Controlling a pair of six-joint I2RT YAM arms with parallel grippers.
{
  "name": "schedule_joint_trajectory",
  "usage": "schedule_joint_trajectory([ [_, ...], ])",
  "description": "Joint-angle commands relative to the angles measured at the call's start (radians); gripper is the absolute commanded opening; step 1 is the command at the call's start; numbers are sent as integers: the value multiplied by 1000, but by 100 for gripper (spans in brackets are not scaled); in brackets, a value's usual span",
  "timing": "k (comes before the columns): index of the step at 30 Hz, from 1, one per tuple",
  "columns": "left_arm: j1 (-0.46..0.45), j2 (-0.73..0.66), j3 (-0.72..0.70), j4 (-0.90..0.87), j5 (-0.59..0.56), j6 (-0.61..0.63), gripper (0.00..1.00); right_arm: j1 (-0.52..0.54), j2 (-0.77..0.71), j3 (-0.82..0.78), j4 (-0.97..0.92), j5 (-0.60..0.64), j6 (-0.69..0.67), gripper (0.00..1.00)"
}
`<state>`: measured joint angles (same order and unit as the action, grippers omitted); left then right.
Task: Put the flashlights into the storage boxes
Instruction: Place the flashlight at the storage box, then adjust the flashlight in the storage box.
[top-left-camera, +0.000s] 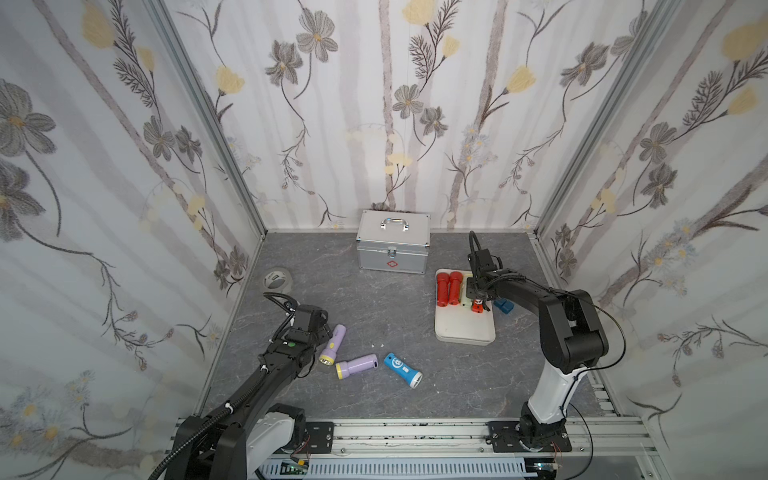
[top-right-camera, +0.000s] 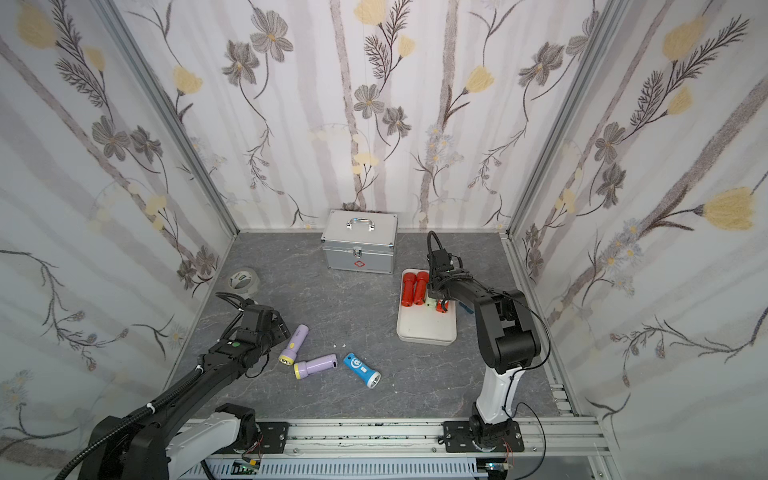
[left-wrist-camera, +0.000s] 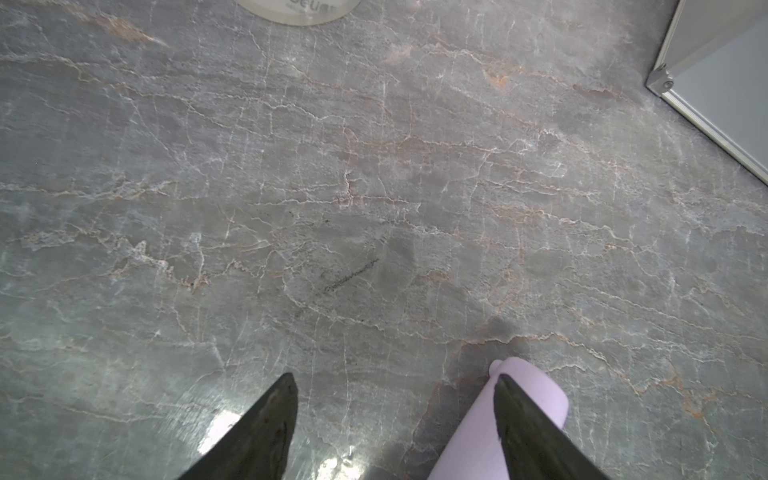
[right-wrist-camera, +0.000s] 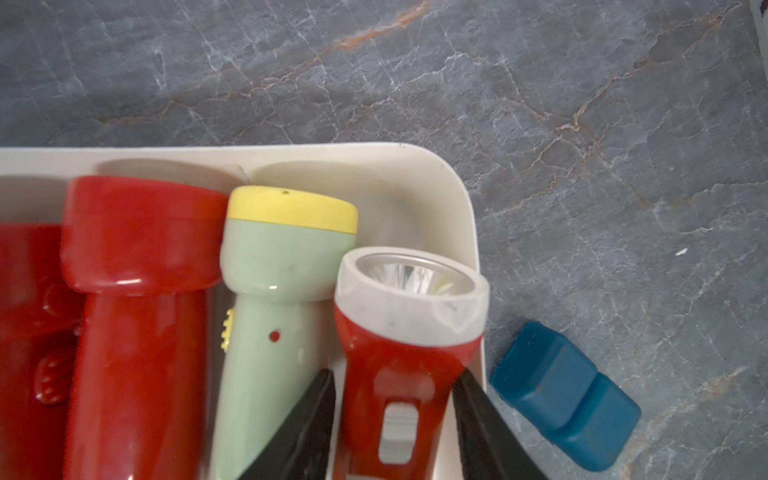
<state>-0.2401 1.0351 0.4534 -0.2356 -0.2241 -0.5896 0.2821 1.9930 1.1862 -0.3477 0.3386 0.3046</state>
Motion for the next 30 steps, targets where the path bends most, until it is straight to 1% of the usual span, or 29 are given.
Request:
schedule_joint_trajectory([
  [1, 2, 2, 4, 23, -4, 2, 76, 3, -45, 9, -6, 31, -6, 48],
  [5, 1, 0, 4, 24, -2, 2, 76, 11, -115, 3, -32, 46, -2, 48],
  [7, 1, 0, 4, 24, -1, 2, 76, 25, -160, -19, -43, 30, 12, 48],
  [12, 1, -4, 1, 23, -3, 2, 76, 77, -267, -170, 10, -77, 100, 43],
  [15, 2, -6, 1, 25, 1, 2, 76, 78, -292, -241, 82, -86, 133, 38],
  [18, 2, -3, 1, 27, 5, 4, 76, 41, -268, -208, 85, -75, 136, 35],
  [22, 1, -5, 1, 23, 3, 3, 76, -10, -232, -139, 86, -114, 125, 35],
  [27, 3, -15, -2, 22, -2, 1, 76, -44, -135, -32, 47, -125, 108, 34],
  [30, 2, -16, -2, 22, -2, 0, 76, -54, -84, 4, 29, -115, 104, 32],
])
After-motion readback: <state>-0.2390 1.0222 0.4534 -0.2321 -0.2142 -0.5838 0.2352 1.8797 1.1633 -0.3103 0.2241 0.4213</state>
